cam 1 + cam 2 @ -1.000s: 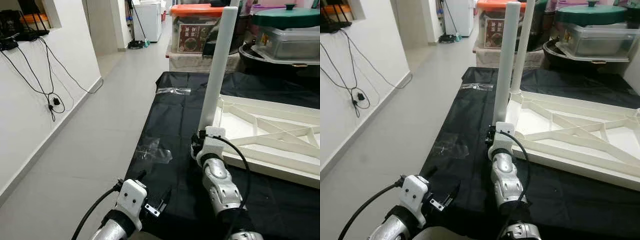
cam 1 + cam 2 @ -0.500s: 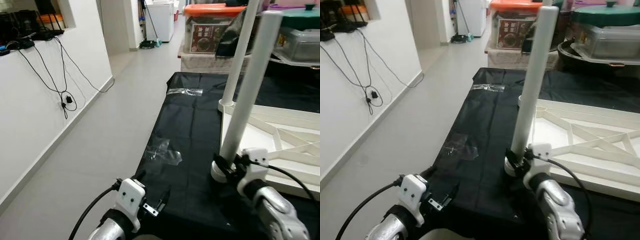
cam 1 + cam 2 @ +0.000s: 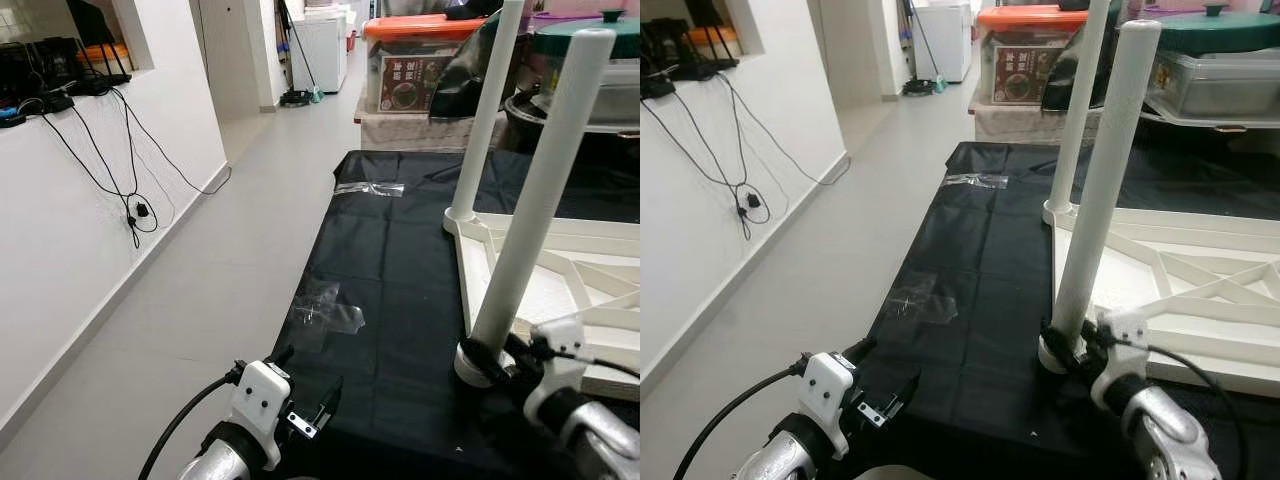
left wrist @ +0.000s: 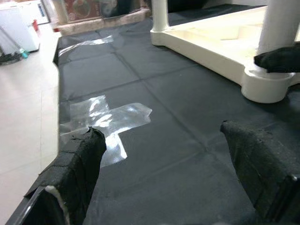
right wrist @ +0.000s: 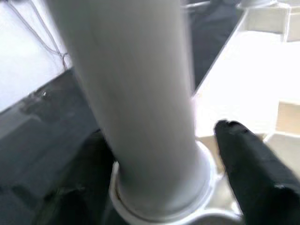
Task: Building children table
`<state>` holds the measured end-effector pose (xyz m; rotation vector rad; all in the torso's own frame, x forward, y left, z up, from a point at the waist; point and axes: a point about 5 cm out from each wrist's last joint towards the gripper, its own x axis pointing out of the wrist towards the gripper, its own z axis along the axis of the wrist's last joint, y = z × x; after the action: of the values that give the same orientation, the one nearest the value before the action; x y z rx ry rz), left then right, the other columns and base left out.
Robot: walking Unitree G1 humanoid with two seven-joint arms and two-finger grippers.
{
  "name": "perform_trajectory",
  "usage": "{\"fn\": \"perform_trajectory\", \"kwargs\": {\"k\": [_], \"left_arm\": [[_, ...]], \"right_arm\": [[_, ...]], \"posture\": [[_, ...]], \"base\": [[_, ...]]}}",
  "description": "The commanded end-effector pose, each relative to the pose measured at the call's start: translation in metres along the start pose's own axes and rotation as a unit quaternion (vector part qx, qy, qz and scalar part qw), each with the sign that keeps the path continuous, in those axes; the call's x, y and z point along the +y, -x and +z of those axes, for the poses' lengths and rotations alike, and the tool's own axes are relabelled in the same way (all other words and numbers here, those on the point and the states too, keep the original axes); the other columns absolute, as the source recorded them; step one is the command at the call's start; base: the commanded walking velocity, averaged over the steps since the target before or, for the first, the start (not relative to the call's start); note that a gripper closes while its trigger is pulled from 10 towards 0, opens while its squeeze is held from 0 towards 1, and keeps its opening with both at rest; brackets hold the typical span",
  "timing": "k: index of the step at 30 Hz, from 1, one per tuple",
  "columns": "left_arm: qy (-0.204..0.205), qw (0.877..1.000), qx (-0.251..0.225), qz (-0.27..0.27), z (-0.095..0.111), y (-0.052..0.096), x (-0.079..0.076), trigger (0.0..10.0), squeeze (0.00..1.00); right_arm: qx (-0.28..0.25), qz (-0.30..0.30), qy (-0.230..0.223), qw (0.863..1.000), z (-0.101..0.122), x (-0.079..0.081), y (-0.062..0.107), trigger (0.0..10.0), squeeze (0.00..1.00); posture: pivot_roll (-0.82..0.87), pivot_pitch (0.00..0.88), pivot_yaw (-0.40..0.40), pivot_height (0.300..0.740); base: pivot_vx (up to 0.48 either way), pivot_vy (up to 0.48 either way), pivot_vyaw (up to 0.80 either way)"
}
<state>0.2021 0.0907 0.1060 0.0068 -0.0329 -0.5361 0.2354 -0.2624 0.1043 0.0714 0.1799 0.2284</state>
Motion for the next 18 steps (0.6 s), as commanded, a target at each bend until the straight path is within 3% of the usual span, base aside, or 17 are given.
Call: {"fn": "perform_trajectory", "kwargs": {"k": [1, 5, 6, 12, 18], "left_arm": [[-0.001, 1.000, 0.005, 0.001, -0.003, 0.002, 0.000, 10.0, 0.00], [-0.001, 1.000, 0.005, 0.001, -0.002, 0.001, 0.000, 10.0, 0.00], [0.000, 1.000, 0.005, 0.001, -0.002, 0.002, 0.000, 10.0, 0.00], [0.002, 1.000, 0.007, -0.003, -0.003, 0.000, 0.001, 10.0, 0.00], [0.001, 1.000, 0.008, -0.004, -0.003, -0.002, 0.002, 10.0, 0.00]], "right_arm": [[0.018, -0.015, -0.015, 1.000, -0.011, -0.002, 0.002, 10.0, 1.00], [0.013, -0.045, 0.000, 0.999, -0.013, -0.007, 0.005, 10.0, 1.00], [-0.013, -0.077, 0.077, 0.994, -0.004, -0.010, 0.013, 10.0, 0.00], [-0.049, -0.123, 0.095, 0.987, 0.003, -0.006, 0.028, 10.0, 0.00], [-0.049, -0.079, 0.067, 0.993, -0.004, 0.007, 0.030, 10.0, 0.00]], "posture": [[-0.11, 0.000, 0.072, 0.740], [-0.12, 0.000, 0.069, 0.740], [-0.12, 0.000, 0.070, 0.740], [-0.13, 0.000, 0.078, 0.740], [-0.13, 0.000, 0.075, 0.740]], "base": [[0.000, 0.000, 0.00], [0.000, 0.000, 0.00], [0.000, 0.000, 0.00], [0.000, 0.000, 0.00], [0.000, 0.000, 0.00]]}}
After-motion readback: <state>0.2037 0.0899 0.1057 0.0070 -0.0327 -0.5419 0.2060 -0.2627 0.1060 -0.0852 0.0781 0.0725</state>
